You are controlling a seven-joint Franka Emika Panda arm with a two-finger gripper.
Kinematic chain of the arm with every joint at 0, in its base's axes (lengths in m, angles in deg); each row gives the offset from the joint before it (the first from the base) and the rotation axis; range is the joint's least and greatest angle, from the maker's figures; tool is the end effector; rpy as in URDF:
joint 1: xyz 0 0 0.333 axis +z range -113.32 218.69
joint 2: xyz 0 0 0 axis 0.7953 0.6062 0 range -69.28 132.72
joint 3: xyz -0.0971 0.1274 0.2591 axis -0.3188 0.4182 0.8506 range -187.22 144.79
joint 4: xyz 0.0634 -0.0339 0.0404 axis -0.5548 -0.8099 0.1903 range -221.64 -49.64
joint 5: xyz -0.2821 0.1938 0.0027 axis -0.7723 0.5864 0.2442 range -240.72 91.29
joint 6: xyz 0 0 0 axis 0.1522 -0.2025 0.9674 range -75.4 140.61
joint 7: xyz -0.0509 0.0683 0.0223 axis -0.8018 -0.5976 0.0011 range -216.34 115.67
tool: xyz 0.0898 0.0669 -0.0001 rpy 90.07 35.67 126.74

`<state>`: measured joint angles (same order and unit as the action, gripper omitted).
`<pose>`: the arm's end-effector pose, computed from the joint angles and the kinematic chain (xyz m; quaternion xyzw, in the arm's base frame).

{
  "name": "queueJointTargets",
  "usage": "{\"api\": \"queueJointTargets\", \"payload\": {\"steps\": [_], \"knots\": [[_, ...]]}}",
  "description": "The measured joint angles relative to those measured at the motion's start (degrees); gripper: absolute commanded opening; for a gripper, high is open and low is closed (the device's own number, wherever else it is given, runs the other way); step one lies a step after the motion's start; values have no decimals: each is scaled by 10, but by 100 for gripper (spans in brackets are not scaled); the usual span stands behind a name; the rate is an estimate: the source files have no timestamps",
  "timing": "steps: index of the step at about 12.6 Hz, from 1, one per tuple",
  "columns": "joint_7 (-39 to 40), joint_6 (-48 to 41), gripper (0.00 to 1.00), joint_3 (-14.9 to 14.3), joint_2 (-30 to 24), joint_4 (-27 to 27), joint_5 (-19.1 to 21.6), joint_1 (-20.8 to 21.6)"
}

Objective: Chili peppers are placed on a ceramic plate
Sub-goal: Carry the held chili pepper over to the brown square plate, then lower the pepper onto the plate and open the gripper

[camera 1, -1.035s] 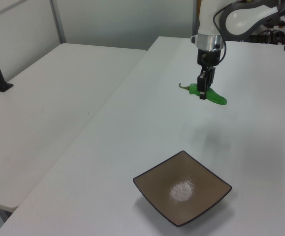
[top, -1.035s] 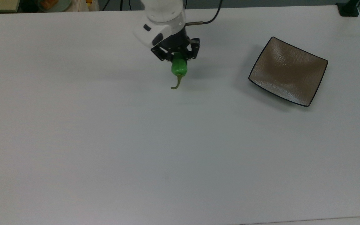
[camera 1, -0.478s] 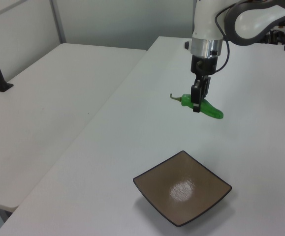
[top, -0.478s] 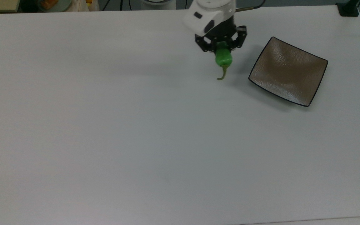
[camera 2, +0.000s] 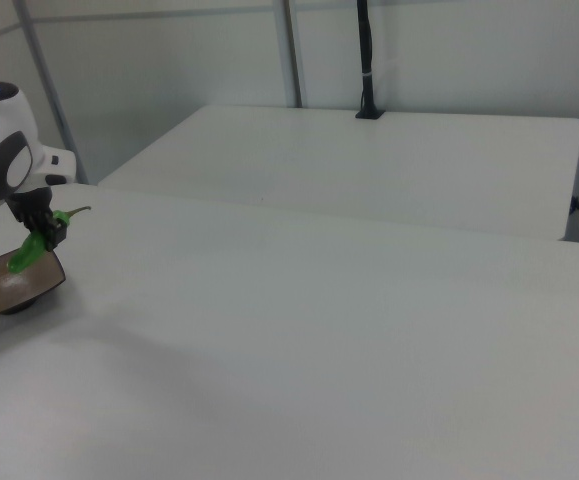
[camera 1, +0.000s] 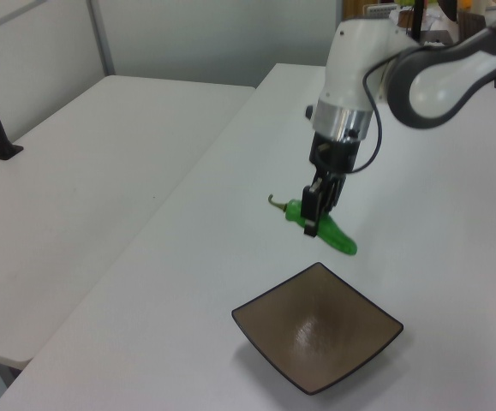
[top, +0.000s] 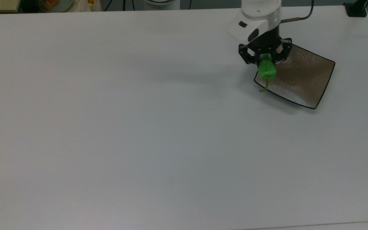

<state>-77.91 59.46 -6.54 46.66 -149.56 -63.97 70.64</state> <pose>0.5116 0.3178 0.4378 -0.9852 0.0201 -0.0608 0.1592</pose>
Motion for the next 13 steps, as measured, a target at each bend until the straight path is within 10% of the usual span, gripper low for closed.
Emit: {"api": "queueJointTargets", "payload": {"steps": [5, 6, 7, 13], "knots": [[-70, 21, 49, 7, 56, 52, -6, 50], [-80, 21, 92, 12, 68, 60, -15, 52], [-84, 21, 100, 14, 77, 64, -21, 55], [-89, 21, 100, 18, 95, 76, -46, 62]]}}
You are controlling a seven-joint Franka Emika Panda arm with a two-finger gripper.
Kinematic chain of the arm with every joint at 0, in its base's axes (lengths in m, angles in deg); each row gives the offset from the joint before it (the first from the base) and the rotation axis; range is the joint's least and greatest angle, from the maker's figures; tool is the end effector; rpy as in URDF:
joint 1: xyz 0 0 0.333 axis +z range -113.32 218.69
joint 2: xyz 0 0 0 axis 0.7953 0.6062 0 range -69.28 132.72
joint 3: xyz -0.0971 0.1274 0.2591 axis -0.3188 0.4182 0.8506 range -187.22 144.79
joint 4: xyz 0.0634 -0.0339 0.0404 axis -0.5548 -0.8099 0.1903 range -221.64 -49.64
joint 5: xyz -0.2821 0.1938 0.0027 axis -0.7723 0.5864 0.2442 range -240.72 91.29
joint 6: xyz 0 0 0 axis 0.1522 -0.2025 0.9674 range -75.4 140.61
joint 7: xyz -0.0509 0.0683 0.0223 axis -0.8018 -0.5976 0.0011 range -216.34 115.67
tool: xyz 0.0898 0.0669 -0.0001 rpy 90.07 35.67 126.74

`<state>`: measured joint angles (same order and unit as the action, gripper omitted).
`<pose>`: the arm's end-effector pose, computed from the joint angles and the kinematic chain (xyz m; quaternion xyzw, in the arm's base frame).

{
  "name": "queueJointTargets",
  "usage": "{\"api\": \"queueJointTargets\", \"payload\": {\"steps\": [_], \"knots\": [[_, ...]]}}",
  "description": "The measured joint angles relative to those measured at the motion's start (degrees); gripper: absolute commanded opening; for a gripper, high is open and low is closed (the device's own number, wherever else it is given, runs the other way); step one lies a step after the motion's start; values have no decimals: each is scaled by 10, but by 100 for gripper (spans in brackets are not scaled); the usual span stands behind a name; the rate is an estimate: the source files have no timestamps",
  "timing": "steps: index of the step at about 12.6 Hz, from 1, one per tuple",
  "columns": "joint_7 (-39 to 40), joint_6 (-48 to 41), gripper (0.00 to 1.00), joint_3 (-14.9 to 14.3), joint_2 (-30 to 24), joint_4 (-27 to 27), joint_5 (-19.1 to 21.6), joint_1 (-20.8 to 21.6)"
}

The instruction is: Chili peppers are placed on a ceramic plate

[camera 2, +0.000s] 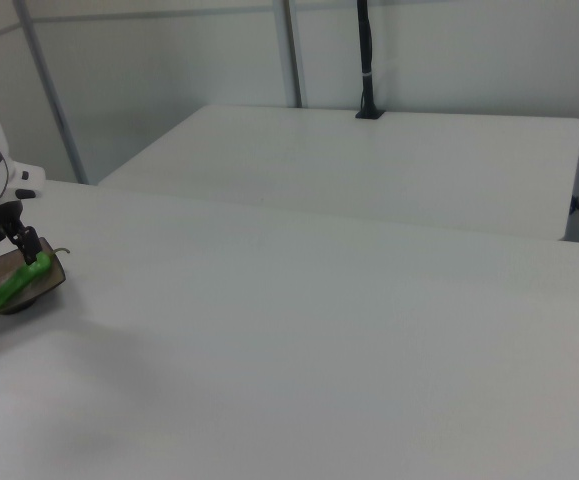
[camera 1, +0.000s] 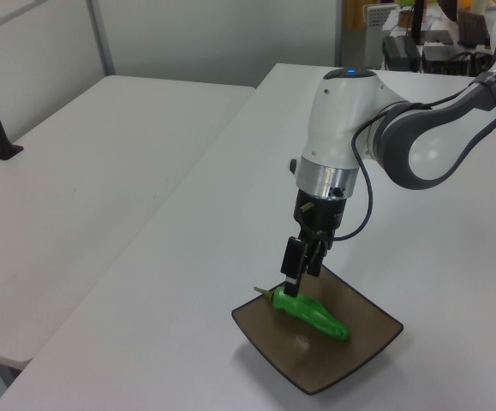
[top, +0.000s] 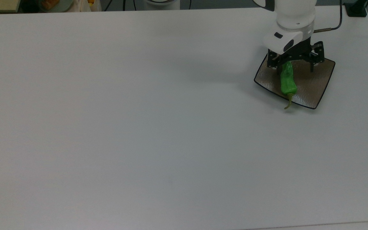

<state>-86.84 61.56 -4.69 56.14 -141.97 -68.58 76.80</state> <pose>0.5015 0.4009 0.4022 -0.9852 0.0175 -0.0471 0.1637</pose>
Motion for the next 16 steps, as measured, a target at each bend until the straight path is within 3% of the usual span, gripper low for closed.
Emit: {"api": "queueJointTargets", "payload": {"steps": [5, 9, 16], "knots": [[0, -8, 100, 0, -5, 24, -55, -13], [5, -102, 100, 0, -25, 26, -110, -34], [193, -348, 100, -13, -77, 22, -146, -83]]}}
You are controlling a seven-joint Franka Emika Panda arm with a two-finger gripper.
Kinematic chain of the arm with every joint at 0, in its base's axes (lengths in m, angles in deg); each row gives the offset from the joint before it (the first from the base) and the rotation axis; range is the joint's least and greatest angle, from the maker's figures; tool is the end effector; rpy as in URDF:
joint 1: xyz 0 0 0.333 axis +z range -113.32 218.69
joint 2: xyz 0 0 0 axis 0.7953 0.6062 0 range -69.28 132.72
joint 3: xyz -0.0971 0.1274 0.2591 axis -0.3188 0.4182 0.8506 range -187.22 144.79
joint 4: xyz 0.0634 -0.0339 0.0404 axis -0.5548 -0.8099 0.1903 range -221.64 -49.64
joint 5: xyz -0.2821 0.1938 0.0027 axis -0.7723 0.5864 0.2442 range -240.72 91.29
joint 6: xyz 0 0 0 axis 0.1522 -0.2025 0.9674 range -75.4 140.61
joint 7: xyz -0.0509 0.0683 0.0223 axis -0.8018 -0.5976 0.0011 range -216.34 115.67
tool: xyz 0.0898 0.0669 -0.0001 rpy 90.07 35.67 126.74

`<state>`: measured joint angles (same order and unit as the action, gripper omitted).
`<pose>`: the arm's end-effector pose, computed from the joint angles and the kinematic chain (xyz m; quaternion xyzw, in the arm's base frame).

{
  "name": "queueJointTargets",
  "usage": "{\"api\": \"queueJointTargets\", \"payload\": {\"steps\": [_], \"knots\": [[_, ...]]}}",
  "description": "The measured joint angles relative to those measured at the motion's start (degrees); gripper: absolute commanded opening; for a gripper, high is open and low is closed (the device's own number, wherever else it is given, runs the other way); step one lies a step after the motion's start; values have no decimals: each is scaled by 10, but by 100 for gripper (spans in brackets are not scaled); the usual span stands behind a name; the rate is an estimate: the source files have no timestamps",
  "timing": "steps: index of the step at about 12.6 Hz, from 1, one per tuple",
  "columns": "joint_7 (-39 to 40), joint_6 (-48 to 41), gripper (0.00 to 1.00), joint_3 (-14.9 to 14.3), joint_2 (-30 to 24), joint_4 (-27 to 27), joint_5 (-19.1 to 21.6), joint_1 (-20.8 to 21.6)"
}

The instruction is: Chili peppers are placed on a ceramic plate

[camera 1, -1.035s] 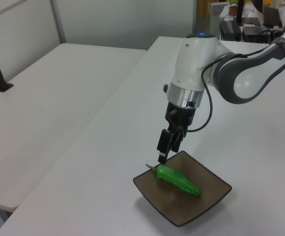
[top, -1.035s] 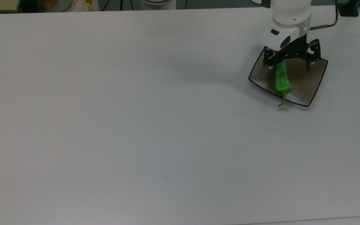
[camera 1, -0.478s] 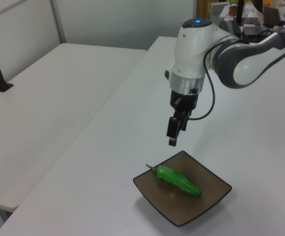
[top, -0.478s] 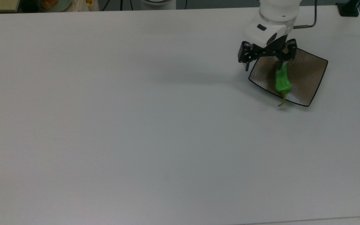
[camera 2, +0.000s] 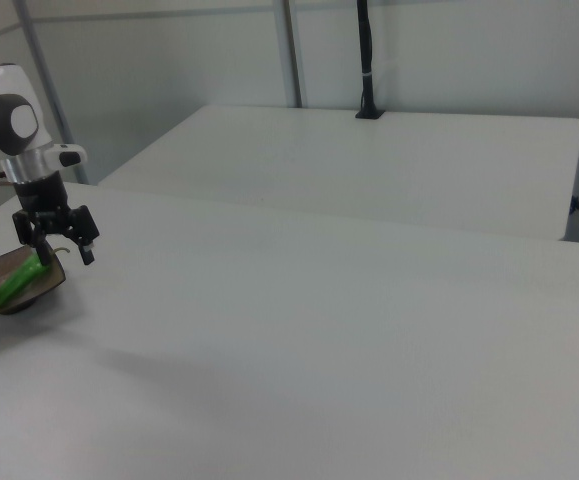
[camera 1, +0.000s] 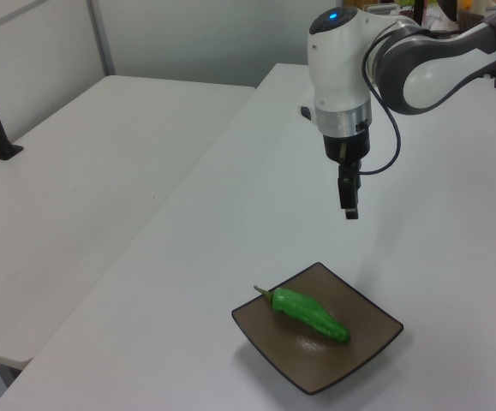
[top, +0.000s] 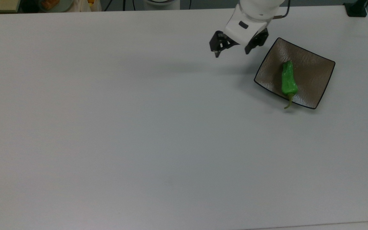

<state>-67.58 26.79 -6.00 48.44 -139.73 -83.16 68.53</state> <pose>0.5057 0.2720 0.4402 0.9869 0.1373 -0.0579 0.0620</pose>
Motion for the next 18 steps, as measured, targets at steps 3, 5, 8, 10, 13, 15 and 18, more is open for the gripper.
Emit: {"api": "queueJointTargets", "payload": {"steps": [3, 5, 8, 10, 13, 15, 18], "knots": [[21, -38, 100, -18, -3, -8, -32, -1], [24, -41, 100, -28, -9, -12, -40, -9], [28, -29, 100, -33, -52, -37, -40, -47], [29, -14, 100, -33, -80, -58, -37, -68], [42, -9, 100, -58, -105, -72, -18, -77], [68, -8, 100, -84, -124, -74, 16, -78], [109, -8, 100, -120, -159, -83, 45, -81]]}}
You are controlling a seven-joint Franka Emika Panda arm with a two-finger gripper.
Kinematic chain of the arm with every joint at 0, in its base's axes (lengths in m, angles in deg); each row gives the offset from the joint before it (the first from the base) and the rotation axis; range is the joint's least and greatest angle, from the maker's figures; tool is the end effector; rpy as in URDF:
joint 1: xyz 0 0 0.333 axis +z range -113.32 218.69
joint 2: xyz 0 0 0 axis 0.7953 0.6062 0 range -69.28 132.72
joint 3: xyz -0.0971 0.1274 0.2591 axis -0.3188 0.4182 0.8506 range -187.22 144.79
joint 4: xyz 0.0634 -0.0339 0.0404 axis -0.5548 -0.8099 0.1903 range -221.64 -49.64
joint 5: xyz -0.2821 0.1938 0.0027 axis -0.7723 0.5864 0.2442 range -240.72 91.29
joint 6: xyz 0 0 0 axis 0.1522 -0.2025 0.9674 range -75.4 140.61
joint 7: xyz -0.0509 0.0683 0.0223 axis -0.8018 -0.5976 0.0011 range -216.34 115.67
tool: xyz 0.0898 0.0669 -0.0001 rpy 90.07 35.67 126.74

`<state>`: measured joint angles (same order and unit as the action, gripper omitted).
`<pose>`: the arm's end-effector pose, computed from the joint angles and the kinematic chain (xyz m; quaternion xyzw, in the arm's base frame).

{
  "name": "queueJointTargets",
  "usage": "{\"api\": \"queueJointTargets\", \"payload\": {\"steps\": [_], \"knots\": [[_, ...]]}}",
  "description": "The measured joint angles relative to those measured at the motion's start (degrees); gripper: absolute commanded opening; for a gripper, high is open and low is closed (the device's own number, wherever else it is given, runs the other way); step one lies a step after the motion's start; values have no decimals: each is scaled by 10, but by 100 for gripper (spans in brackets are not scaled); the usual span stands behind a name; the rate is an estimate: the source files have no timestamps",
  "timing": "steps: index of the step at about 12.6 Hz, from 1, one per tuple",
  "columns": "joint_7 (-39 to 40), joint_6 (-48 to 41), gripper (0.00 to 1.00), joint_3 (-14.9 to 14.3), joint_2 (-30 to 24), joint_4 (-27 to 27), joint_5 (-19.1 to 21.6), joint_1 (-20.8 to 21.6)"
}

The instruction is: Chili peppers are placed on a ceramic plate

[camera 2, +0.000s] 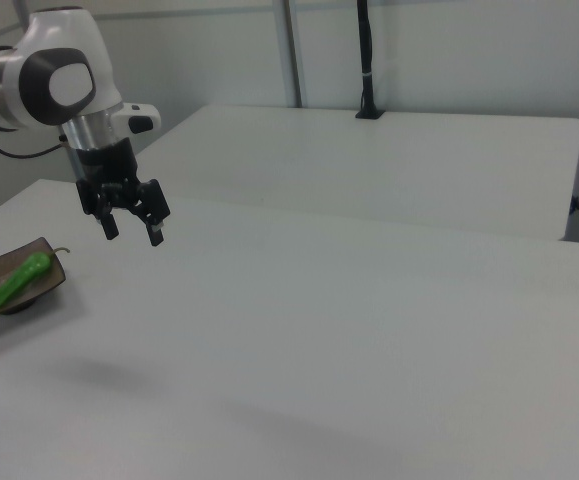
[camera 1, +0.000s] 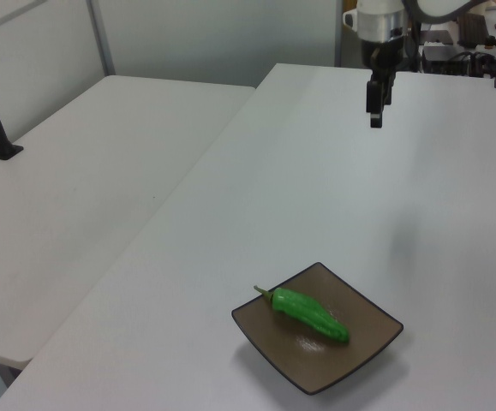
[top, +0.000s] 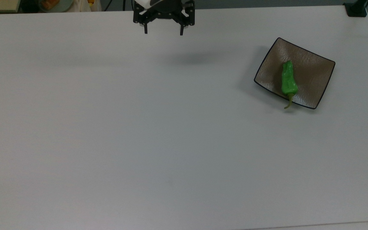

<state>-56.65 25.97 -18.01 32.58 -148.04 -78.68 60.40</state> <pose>0.5035 0.0903 0.5244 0.9980 0.0473 -0.0199 0.0369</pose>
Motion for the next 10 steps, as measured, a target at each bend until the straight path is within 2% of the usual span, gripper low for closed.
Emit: {"api": "queueJointTargets", "payload": {"steps": [4, 10], "knots": [[29, 0, 100, -33, -22, -7, 13, -2], [35, 0, 100, -45, -22, -7, 29, -8]]}}
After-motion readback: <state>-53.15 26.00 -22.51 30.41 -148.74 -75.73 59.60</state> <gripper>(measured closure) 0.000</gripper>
